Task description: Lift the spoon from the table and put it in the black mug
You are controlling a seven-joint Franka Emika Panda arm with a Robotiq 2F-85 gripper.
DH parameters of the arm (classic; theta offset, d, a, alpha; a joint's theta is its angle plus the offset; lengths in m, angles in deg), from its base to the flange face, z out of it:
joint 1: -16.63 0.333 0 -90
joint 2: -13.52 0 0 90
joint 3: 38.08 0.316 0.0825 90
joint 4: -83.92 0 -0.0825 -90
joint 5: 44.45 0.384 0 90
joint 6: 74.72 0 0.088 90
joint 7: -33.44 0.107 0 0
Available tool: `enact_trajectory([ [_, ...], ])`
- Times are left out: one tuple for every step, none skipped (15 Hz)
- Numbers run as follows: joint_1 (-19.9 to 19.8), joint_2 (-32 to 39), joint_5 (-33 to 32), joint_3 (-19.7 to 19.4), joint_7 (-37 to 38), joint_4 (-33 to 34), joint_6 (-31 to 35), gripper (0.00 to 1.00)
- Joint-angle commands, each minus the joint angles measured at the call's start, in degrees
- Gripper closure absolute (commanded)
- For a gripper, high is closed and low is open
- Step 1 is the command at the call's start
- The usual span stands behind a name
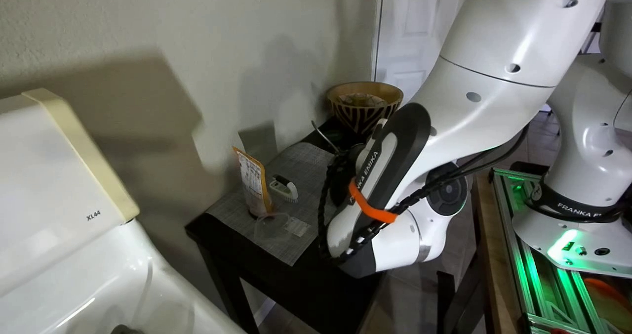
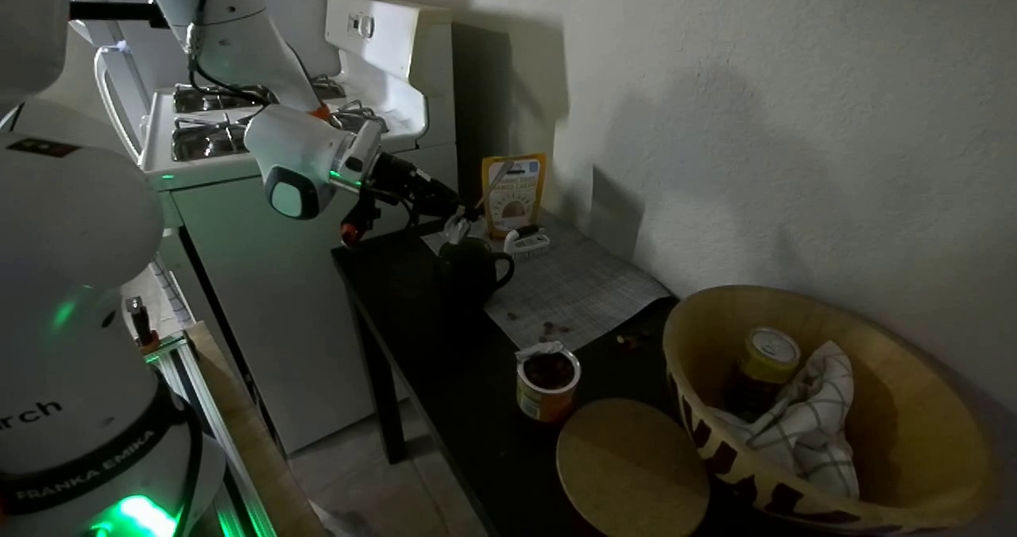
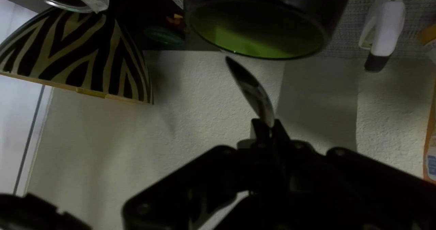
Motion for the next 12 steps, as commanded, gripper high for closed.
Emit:
enact_trajectory([
  [-3.1,-0.2,-1.2,3.0,0.2,0.0,1.6,0.94],
  [-3.1,-0.1,-1.1,2.9,0.2,0.1,1.5,0.94],
  [-3.0,-0.1,-1.1,2.9,0.2,0.2,1.5,0.94],
  [-3.0,-0.1,-1.1,2.9,0.2,0.2,1.5,0.94],
  [-3.0,-0.1,-1.1,2.9,0.2,0.3,1.5,0.94],
  [-3.0,-0.1,-1.1,2.9,0.2,0.3,1.5,0.94],
  [-3.0,0.0,-1.1,2.9,0.2,0.3,1.5,0.94],
  [-3.0,0.0,-1.1,2.9,0.2,0.3,1.5,0.94],
  [-3.0,0.0,-1.1,2.8,0.2,0.3,1.5,0.94],
  [-3.0,0.0,-1.1,2.8,0.2,0.3,1.5,0.99],
  [-3.6,0.2,-1.4,3.4,0.3,0.5,1.5,0.99],
  [-4.0,0.6,-1.6,3.7,0.9,0.7,1.5,0.99],
])
